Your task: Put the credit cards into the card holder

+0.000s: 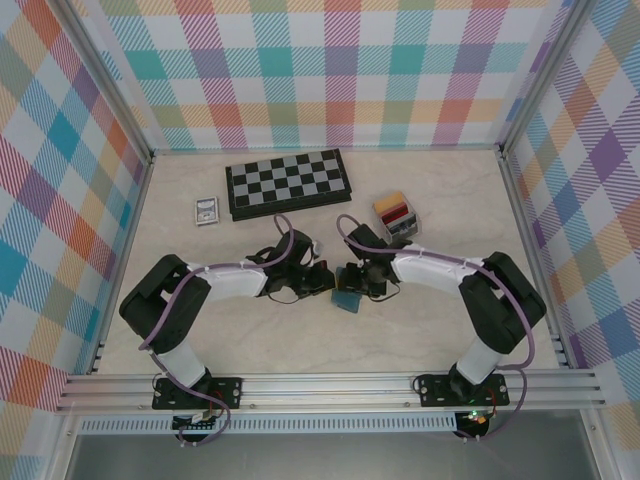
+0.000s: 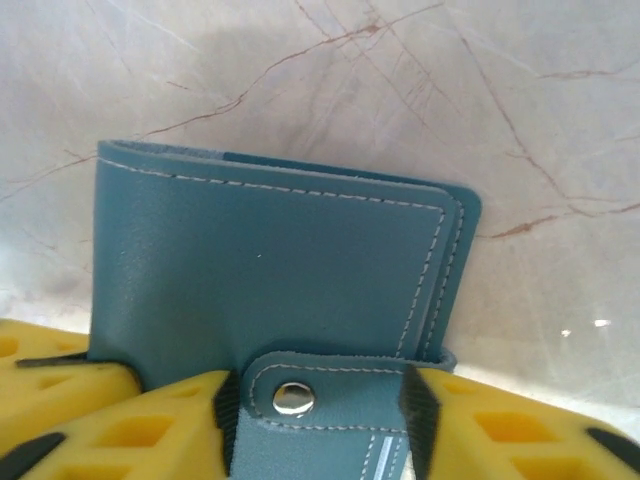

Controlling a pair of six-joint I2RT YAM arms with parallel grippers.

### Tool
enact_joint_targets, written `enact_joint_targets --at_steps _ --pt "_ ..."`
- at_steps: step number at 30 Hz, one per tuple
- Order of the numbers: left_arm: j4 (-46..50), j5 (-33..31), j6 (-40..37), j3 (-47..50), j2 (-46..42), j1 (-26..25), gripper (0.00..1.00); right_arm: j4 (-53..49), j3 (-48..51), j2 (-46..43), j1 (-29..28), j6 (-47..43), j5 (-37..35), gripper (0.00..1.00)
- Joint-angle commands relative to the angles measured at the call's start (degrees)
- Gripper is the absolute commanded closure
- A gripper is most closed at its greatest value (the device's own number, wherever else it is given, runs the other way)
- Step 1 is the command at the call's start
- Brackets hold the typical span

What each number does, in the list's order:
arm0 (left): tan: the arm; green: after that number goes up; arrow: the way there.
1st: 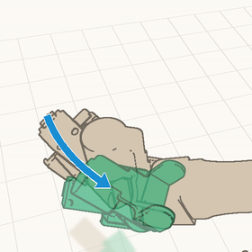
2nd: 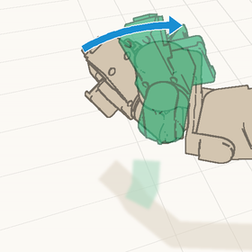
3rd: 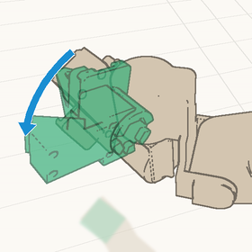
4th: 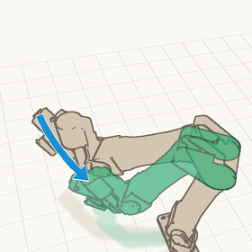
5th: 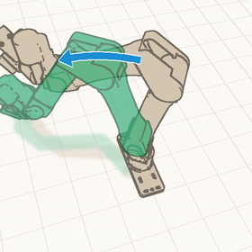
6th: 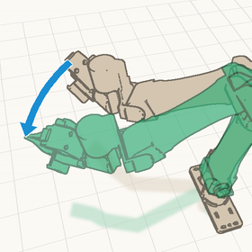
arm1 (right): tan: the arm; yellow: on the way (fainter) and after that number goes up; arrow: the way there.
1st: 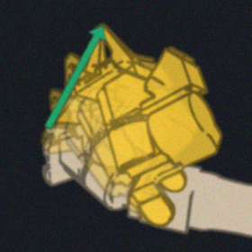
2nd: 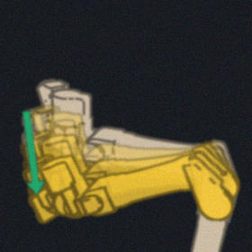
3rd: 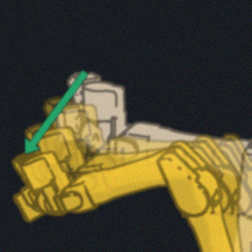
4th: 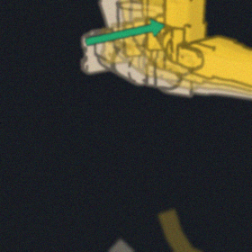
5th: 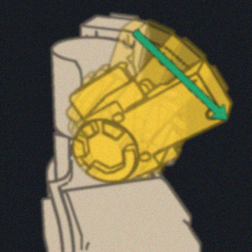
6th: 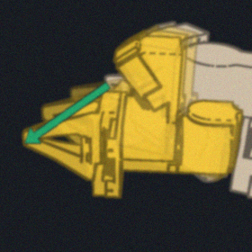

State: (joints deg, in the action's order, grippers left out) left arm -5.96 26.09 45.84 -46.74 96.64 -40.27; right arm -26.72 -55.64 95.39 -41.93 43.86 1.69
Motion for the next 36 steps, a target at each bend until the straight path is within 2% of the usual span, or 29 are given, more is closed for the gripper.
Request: enact_joint_targets --at_steps 1,5,10,21,25,29,31,33,34,36 --pt "0.8 -1.6 0.0 0.1 -3.7 -0.7 1.00 -9.8 -1.7 2.3 -0.8 -0.7 -8.7 0.61" --pt "2.5 -6.2 0.7 2.6 -6.3 -0.7 1.00 -14.3 -0.4 1.6 -0.7 -0.4 -12.9 0.73" --pt "1.1 -6.5 1.2 5.5 -7.7 -0.7 1.00 -13.3 1.6 0.1 -0.4 -0.2 -13.6 0.84" --pt "3.6 -6.3 -0.6 6.5 -7.0 -0.7 1.00 -13.6 0.1 1.7 -0.2 -0.2 -12.8 0.75" --pt "4.2 -6.7 -0.6 6.6 -7.1 -0.8 1.00 -15.3 0.6 2.8 -0.2 -0.2 -14.1 0.75" --pt "5.4 -7.5 -0.8 6.8 -7.7 -0.8 0.93 -14.2 2.1 2.4 -0.3 -1.2 -12.9 0.75" --pt "7.0 -8.5 -1.0 6.5 -7.9 -0.8 0.85 -14.2 2.3 1.9 -0.2 -2.1 -12.7 0.72" --pt "10.2 -13.1 -1.3 6.2 -9.6 -1.5 0.80 -14.0 2.0 -0.1 -0.1 -2.9 -12.7 0.70" --pt "12.2 -16.5 -1.2 6.3 -11.2 -2.0 0.72 -13.9 1.6 -1.9 -0.1 -3.5 -13.0 0.68" --pt "13.8 -19.2 -1.2 6.6 -13.6 -2.1 0.67 -13.0 0.8 -6.2 0.6 -5.1 -12.9 0.62"
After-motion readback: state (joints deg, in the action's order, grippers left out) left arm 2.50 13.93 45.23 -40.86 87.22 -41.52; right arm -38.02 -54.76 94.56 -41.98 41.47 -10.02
